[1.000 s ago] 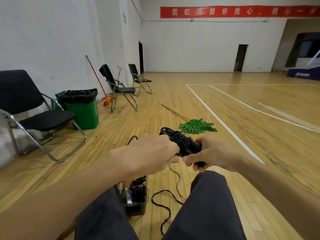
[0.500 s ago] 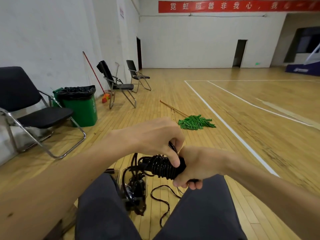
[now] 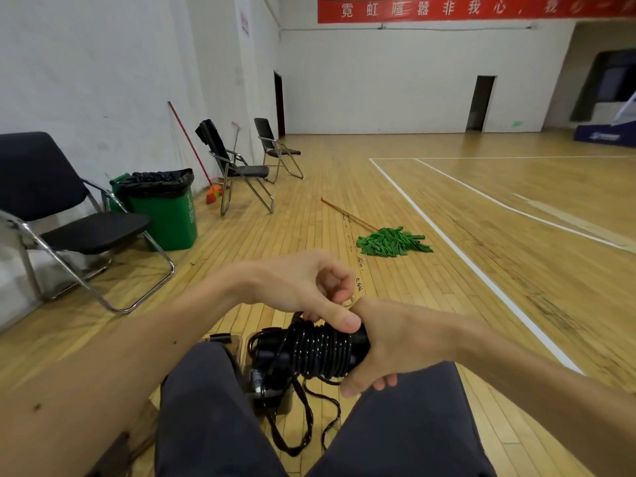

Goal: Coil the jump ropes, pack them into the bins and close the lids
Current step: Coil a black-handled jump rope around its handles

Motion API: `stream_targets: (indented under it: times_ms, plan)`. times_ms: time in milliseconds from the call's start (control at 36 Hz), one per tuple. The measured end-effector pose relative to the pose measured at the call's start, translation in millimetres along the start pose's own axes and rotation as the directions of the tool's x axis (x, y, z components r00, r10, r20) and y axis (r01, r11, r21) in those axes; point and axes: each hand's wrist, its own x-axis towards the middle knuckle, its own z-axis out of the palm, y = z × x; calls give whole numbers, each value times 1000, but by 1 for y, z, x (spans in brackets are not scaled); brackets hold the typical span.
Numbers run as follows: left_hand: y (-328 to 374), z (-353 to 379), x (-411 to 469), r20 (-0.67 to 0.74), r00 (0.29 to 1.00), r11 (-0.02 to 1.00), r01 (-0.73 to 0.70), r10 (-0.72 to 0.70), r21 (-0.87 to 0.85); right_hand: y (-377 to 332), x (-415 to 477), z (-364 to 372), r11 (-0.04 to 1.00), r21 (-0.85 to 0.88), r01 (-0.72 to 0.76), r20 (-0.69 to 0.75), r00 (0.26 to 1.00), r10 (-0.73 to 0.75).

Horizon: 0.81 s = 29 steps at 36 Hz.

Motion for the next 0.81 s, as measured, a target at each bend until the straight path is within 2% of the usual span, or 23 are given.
stream_targets:
  times_ms: [111,194,333,417,528,583,694,806]
  plan:
    - [-7,2,-1,-20,999,990,-48,46,-132,0,-2,-1,993,74,87,-50,995,-84]
    - [-8,1,-2,-46,997,970,-78,70,-231,2,0,-3,986,126,107,-104,990,-94]
    - [-13,2,-4,-45,998,917,-60,46,-395,5,-1,-5,962,220,163,-175,977,-125]
    - [-31,6,-4,-141,988,879,-12,-63,-477,8,-2,-10,923,286,259,-314,935,-165]
    - [-32,12,-3,-193,974,847,-4,-117,-532,12,-1,-15,869,349,350,-507,851,-139]
    - [-27,14,-5,-181,973,840,26,-146,-542,14,0,-16,854,382,352,-558,825,-91]
    - [-18,19,-7,-184,973,895,48,-143,-444,22,3,-16,832,447,327,-605,796,12]
    - [-14,21,-7,-181,974,931,64,-137,-359,27,4,-16,827,459,324,-632,774,47]
